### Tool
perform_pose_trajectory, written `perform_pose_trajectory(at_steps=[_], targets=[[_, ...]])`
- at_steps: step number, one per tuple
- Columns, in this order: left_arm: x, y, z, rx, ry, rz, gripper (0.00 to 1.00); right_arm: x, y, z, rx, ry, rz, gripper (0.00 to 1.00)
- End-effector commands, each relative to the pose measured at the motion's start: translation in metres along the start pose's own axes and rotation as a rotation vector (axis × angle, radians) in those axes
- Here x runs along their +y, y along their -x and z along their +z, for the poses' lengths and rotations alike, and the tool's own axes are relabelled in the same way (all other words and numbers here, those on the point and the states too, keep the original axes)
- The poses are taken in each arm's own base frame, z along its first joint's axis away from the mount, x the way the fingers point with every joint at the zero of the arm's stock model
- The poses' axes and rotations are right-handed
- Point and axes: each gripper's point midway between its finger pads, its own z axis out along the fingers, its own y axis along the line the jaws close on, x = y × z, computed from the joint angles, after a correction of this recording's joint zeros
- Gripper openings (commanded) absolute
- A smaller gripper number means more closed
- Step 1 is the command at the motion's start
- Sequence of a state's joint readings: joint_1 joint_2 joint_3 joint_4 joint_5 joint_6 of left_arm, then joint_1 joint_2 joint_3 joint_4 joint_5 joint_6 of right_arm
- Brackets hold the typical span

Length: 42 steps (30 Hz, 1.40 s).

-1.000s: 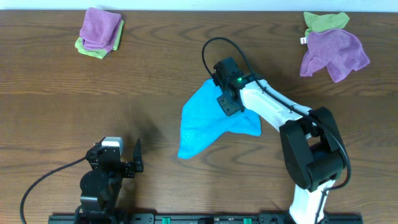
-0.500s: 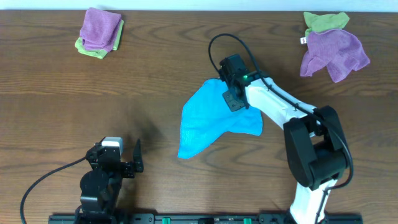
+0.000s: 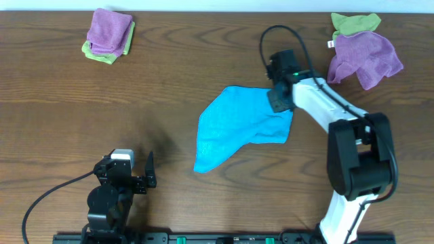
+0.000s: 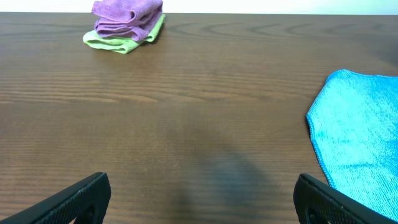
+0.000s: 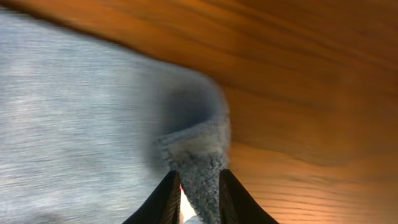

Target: Fold the cloth

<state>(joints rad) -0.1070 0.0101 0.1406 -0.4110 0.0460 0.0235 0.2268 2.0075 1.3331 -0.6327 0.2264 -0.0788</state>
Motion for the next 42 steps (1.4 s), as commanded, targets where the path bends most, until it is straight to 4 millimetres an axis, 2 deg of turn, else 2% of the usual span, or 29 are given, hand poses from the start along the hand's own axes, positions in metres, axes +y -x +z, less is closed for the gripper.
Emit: perform_pose_trajectory(at_steps=[1,4,8,10,13,17,19,21,28,35,39,42], targets=[[-0.001,-0.008,0.003,0.017,-0.006,0.008,0.95,-0.026,-0.007,0.008,0.022,-0.028,0.104,0.22],[-0.001,-0.008,0.003,0.017,-0.006,0.008,0.95,-0.044,-0.014,0.012,0.039,-0.034,0.204,0.22],[-0.001,-0.008,0.003,0.017,-0.006,0.008,0.95,-0.045,-0.021,0.007,0.076,-0.009,0.215,0.01],[-0.001,-0.008,0.003,0.017,-0.006,0.009,0.95,-0.038,-0.011,-0.008,0.061,0.000,0.194,0.01],[-0.001,-0.008,0.003,0.017,-0.006,0.008,0.95,-0.031,0.014,-0.037,-0.014,0.005,0.171,0.01],[-0.001,-0.008,0.003,0.017,-0.006,0.008,0.95,-0.019,0.041,-0.063,-0.114,0.024,0.163,0.01],[-0.001,-0.008,0.003,0.017,-0.006,0.008,0.95,0.002,0.050,-0.068,-0.152,0.116,0.136,0.01],[-0.001,-0.008,0.003,0.017,-0.006,0.008,0.95,0.043,0.059,-0.074,-0.192,0.309,0.029,0.01],[-0.001,-0.008,0.003,0.017,-0.006,0.008,0.95,0.105,0.070,-0.065,-0.229,0.551,-0.067,0.01],[-0.001,-0.008,0.003,0.017,-0.006,0.008,0.95,0.141,0.071,-0.057,-0.241,0.588,-0.134,0.01],[-0.001,-0.008,0.003,0.017,-0.006,0.008,0.95,0.165,0.078,-0.063,-0.284,0.612,-0.179,0.01],[-0.001,-0.008,0.003,0.017,-0.006,0.008,0.95,0.168,0.075,-0.057,-0.274,0.557,-0.196,0.01]])
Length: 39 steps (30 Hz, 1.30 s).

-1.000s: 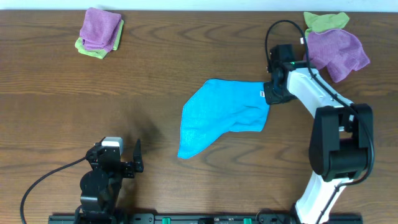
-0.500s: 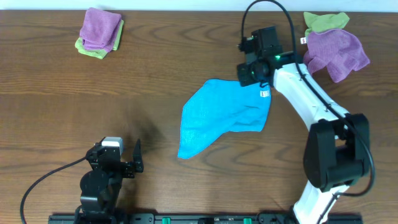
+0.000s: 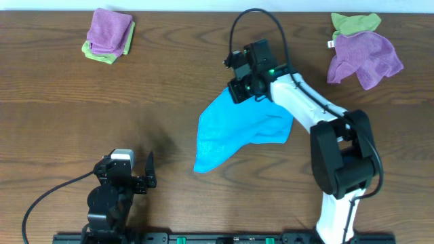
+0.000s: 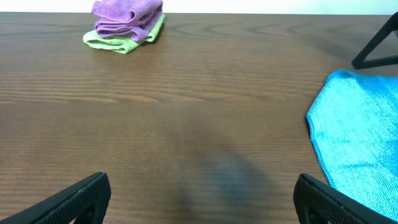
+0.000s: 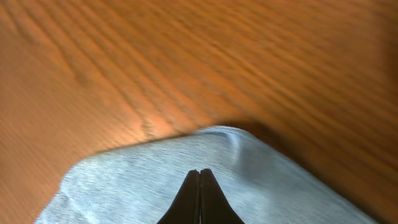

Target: Fold the cloth

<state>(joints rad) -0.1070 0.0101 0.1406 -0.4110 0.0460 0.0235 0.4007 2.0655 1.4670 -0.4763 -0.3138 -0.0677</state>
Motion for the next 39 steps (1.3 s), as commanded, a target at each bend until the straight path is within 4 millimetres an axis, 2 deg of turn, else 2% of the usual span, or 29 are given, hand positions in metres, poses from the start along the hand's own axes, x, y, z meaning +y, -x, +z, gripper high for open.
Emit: perform_pose_trajectory(at_steps=[1,6,11,22,26,32,39], targets=[[-0.001,-0.008,0.003,0.017,-0.006,0.008,0.95,0.001,-0.006,0.008,0.034,-0.042,-0.031,0.01],[-0.001,-0.008,0.003,0.017,-0.006,0.008,0.95,-0.016,-0.039,0.013,0.161,-0.108,0.008,0.01],[-0.001,-0.008,0.003,0.017,-0.006,0.008,0.95,-0.020,-0.049,0.013,0.195,-0.109,0.026,0.01],[-0.001,-0.008,0.003,0.017,-0.006,0.008,0.95,-0.025,-0.061,0.061,0.197,-0.085,0.060,0.01],[-0.001,-0.008,0.003,0.017,-0.006,0.008,0.95,-0.031,-0.041,0.076,0.117,-0.092,0.100,0.01],[-0.001,-0.008,0.003,0.017,-0.006,0.008,0.95,-0.032,0.015,0.095,-0.027,-0.053,0.101,0.01],[-0.001,-0.008,0.003,0.017,-0.006,0.008,0.95,-0.034,0.048,0.123,-0.077,-0.044,0.091,0.01]])
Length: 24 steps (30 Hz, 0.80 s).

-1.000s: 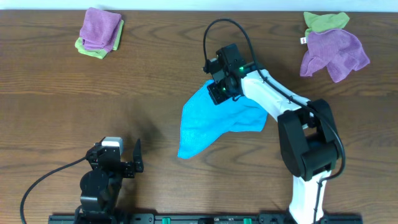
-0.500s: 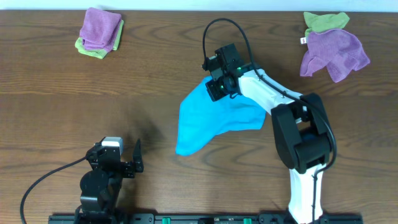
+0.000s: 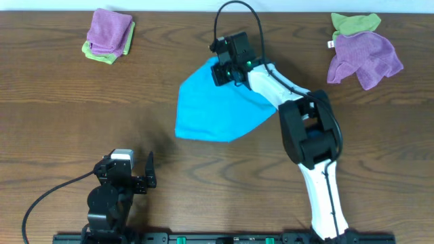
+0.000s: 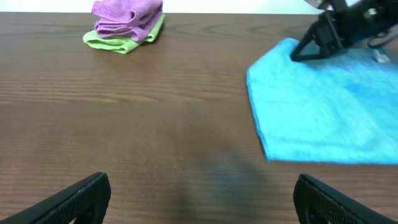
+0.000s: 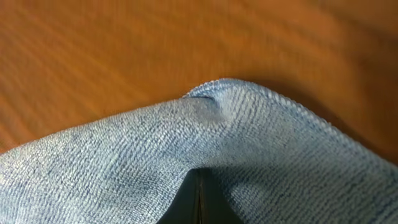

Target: Fold the cloth

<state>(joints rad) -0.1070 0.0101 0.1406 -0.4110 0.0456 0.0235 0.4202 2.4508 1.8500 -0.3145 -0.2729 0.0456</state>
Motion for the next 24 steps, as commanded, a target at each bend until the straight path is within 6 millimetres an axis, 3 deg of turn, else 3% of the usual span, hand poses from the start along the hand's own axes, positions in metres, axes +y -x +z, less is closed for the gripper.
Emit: perform_pose_trajectory(at_steps=[1,10,15,16,18,20,22,24], targets=[[-0.001,-0.008,0.003,0.017,-0.006,0.008,0.95,-0.005,-0.026,0.032,0.063,-0.014,0.035,0.01],[-0.001,-0.008,0.003,0.017,-0.006,0.008,0.95,0.001,0.015,0.020,-0.013,-0.005,0.015,0.01],[-0.001,-0.008,0.003,0.017,-0.006,0.008,0.95,0.015,0.049,-0.017,-0.009,0.009,-0.019,0.03],[-0.001,-0.008,0.003,0.017,-0.006,0.008,0.95,0.018,0.057,-0.028,-0.012,0.008,-0.039,0.13],[-0.001,-0.008,0.003,0.017,-0.006,0.008,0.95,0.024,0.074,-0.052,-0.019,0.005,-0.079,0.45],[-0.001,-0.008,0.003,0.017,-0.006,0.008,0.95,0.030,0.088,-0.079,-0.027,0.001,-0.102,0.64],[-0.001,-0.008,0.003,0.017,-0.006,0.008,0.95,0.028,0.094,-0.108,-0.016,-0.039,-0.106,0.73],[-0.001,-0.008,0.003,0.017,-0.006,0.008,0.95,0.020,0.092,-0.136,0.018,-0.108,-0.100,0.75]])
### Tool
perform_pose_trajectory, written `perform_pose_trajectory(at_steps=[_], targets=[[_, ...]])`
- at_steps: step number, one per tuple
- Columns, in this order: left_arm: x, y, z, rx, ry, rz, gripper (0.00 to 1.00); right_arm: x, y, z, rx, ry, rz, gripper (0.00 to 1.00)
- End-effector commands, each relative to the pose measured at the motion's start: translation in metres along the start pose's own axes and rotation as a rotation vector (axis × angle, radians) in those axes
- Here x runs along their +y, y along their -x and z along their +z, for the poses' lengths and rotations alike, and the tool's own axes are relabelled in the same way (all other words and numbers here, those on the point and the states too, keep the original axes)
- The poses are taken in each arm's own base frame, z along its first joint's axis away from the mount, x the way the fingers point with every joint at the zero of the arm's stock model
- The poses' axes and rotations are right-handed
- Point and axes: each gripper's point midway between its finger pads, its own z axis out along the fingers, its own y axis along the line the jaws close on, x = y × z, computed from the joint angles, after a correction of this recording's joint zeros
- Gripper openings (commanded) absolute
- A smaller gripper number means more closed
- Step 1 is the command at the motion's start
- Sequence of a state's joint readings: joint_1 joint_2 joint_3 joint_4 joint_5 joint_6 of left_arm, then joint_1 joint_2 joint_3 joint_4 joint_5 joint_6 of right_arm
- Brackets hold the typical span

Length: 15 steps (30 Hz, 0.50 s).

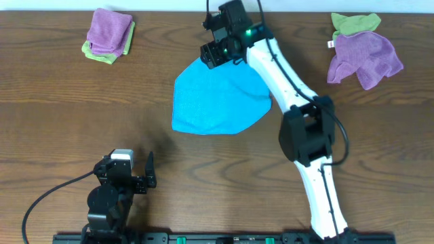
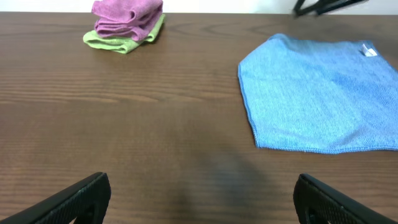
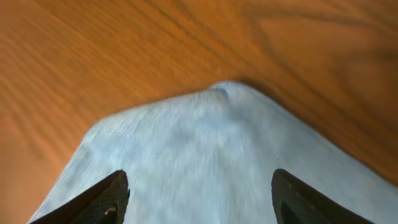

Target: Fold the cloth

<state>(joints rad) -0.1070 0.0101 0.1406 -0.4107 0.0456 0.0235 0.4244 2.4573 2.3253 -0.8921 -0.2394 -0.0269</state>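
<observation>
The blue cloth (image 1: pixel 217 102) lies spread flat on the wooden table, roughly four-sided, with one corner pointing to the far edge. My right gripper (image 1: pixel 215 53) hangs open just above that far corner. In the right wrist view the cloth (image 3: pixel 205 155) fills the space under the right gripper (image 3: pixel 199 202), and nothing is between its fingers (image 3: pixel 93 202). My left gripper (image 2: pixel 200 202) rests open near the table's front left, well short of the cloth (image 2: pixel 317 93).
A folded purple cloth on a folded green one (image 1: pixel 108 35) sits at the far left corner. Crumpled purple and green cloths (image 1: pixel 365 47) lie at the far right. The right arm (image 1: pixel 291 81) stretches over the cloth's right side.
My right gripper was shut on the cloth's far corner and is now open, a little farther back and higher. The cloth lies flat. The left arm has not moved.
My right gripper first pinched a fold at the cloth's right corner, with the cloth bunched mid-table. Then it was shut at the far corner. Then the cloth lay farther back and left, spread wider. Now the corner is let go.
</observation>
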Motion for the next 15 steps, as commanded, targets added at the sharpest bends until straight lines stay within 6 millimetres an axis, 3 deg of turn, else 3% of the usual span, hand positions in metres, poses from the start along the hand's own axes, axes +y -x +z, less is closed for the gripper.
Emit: perform_pose_trajectory(at_steps=[1,4,8,12,15], targets=[[-0.001,-0.008,0.003,0.017,-0.006,0.008,0.95,-0.009,0.024,-0.073,-0.062,-0.104,-0.049,0.73],[-0.001,-0.008,0.003,0.017,-0.006,0.008,0.95,-0.024,-0.004,-0.107,0.046,-0.156,-0.051,0.66],[-0.001,-0.008,0.003,0.017,-0.006,0.008,0.95,-0.063,-0.033,-0.127,0.145,-0.225,0.028,0.66],[-0.001,-0.008,0.003,0.017,-0.006,0.008,0.95,-0.103,-0.048,-0.123,0.152,-0.204,0.121,0.71],[-0.001,-0.008,0.003,0.017,-0.006,0.008,0.95,-0.127,-0.054,-0.108,0.116,-0.164,0.167,0.71]])
